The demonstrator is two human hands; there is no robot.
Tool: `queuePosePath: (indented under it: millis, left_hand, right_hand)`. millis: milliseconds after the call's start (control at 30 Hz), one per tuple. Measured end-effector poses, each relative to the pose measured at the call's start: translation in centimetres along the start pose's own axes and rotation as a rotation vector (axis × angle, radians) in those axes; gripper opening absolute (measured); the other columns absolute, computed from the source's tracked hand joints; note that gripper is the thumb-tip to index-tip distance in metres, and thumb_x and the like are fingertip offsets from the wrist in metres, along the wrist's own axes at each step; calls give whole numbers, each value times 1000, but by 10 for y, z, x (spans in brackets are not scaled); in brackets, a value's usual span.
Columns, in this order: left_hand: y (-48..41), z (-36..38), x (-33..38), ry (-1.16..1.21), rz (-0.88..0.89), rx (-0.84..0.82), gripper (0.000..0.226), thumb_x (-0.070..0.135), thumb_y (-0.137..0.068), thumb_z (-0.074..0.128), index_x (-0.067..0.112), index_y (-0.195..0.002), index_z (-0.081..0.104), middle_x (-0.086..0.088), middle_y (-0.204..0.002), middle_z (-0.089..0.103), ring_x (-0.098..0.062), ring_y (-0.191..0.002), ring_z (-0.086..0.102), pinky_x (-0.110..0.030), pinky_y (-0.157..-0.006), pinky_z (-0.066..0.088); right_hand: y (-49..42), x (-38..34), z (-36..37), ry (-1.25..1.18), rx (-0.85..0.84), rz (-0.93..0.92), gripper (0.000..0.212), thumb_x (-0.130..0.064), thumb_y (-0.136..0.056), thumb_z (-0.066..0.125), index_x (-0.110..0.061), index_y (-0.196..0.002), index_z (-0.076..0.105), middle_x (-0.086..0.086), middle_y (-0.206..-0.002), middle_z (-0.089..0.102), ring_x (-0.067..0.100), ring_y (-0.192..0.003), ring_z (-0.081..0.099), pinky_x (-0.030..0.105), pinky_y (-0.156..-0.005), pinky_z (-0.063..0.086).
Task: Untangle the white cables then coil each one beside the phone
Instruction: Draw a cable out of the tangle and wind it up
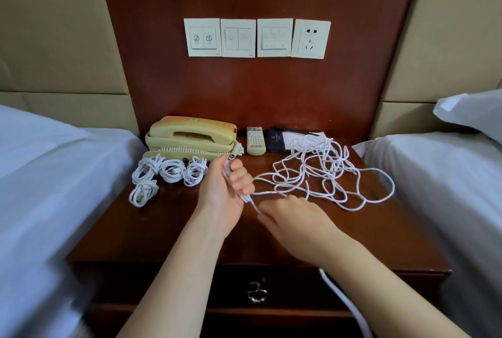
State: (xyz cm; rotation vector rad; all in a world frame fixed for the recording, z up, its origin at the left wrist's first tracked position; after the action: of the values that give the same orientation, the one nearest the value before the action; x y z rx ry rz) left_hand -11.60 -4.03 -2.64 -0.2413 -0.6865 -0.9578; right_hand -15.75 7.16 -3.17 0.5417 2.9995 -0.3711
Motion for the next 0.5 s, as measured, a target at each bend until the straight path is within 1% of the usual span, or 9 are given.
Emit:
queuePosePath:
  millis: [100, 167, 233, 300, 367, 433, 500]
  left_hand:
    - [-7, -7, 1, -155, 42, 79, 43, 28, -101, 24, 17, -60, 31, 8, -38, 24, -5, -29, 22, -16, -34, 20]
    - [-10, -10, -2, -245, 52, 109, 43, 28, -102, 24, 16, -62, 32, 8, -36, 25, -5, -28, 22, -13, -33, 21]
    - [-8, -10, -5, -325, 72, 129, 43, 28, -103, 25, 15, -62, 33, 8, -36, 27, -5, -28, 24, -12, -33, 23]
    - [-3, -7, -9, -425, 101, 147, 42, 24, -103, 29, 12, -63, 37, 7, -37, 31, -6, -28, 28, -11, -34, 25]
    - [1, -6, -14, -648, 118, 149, 41, 23, -102, 32, 9, -65, 43, 5, -35, 36, -6, -28, 33, -11, -34, 25]
    - [3, -2, -20, -851, 98, 72, 43, 23, -101, 33, 6, -64, 48, 4, -34, 43, -9, -28, 39, -13, -36, 29]
    - [8, 5, -28, -920, 27, -95, 47, 22, -102, 31, 0, -66, 51, -2, -37, 48, -13, -32, 45, -19, -40, 36]
  right_hand:
    - [2, -9, -4, -26, -41, -69, 23, -34, -99, 39, -20, -83, 47, 7, -99, 61, 29, -95, 57, 29, -66, 30]
    - [3, -12, -8, -63, -33, -102, 24, -34, -98, 41, -22, -78, 41, 7, -92, 59, 29, -92, 56, 29, -65, 30]
    - [6, -13, -15, -125, 15, -125, 24, -35, -97, 44, -22, -77, 46, 2, -79, 53, 27, -83, 54, 31, -64, 32]
    - [8, -11, -22, -199, 82, -141, 23, -35, -95, 50, -22, -76, 53, -4, -68, 46, 24, -71, 49, 34, -62, 37]
    - [10, -5, -27, -250, 143, -145, 22, -33, -92, 54, -23, -73, 56, -8, -61, 43, 16, -62, 43, 35, -61, 40]
    - [10, 2, -31, -277, 205, -141, 22, -30, -91, 58, -23, -70, 56, -10, -58, 49, 9, -56, 43, 31, -59, 41]
    - [10, 13, -36, -338, 282, -99, 24, -28, -90, 60, -23, -67, 56, -10, -60, 57, 4, -56, 48, 24, -58, 42]
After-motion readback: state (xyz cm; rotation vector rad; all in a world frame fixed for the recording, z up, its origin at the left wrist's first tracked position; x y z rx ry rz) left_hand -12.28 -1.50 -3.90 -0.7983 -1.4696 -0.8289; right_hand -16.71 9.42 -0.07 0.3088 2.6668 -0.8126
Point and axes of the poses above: each hand's wrist, its own y-axis away from the middle knuckle, its own z-axis out of the palm, x = y × z, the point moved 3 cm from there along -y, towards the middle knuckle
